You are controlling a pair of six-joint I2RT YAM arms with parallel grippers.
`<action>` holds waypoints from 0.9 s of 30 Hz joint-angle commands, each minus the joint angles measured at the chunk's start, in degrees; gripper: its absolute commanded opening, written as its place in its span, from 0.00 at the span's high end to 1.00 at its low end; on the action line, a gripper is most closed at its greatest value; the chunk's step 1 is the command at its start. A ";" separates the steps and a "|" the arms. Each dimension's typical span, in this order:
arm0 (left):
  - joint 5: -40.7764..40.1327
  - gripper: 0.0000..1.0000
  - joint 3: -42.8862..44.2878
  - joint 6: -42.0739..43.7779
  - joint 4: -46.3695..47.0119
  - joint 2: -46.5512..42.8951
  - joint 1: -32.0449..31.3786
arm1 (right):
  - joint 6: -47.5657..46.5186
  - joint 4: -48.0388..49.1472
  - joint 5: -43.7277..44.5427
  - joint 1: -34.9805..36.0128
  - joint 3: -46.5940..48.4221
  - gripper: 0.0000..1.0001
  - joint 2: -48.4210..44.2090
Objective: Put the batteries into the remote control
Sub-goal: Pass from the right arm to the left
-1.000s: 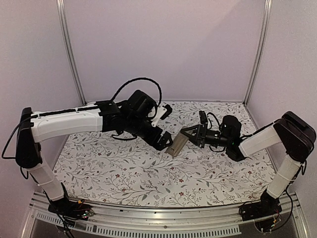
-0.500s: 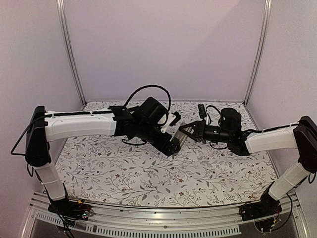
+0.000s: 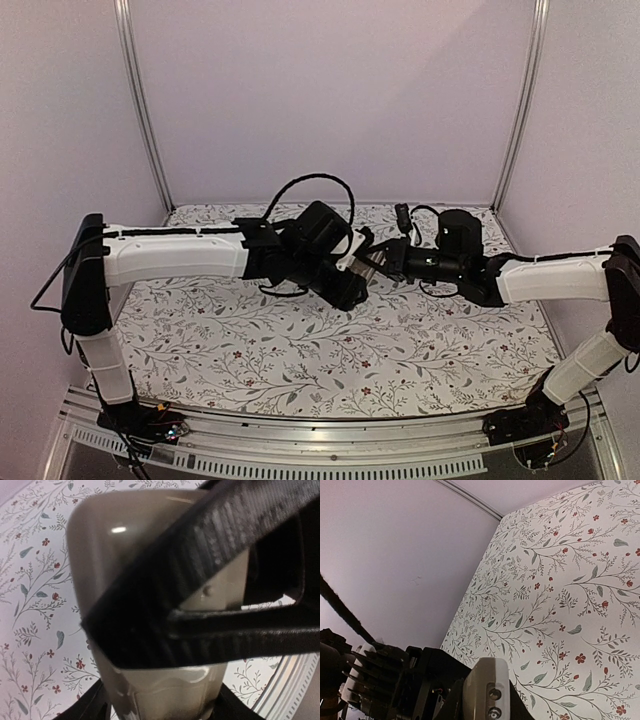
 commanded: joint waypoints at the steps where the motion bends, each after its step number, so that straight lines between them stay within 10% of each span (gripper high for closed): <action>1: -2.68 0.43 -0.82 0.56 1.39 -1.38 -0.36 | -0.68 -2.78 0.76 0.73 1.80 0.88 -1.71; 7: 7.73 0.64 -7.11 2.21 9.90 -7.19 0.67 | -2.90 -3.45 -2.78 0.69 3.01 0.53 -2.15; 16: 19.84 0.63 -11.54 6.20 15.70 -14.00 2.83 | -16.18 -4.70 -8.53 0.23 4.24 0.18 -7.96; 27: 41.37 0.64 -15.34 6.46 27.30 -18.38 4.42 | -20.88 0.62 -24.55 1.43 9.22 0.18 -10.49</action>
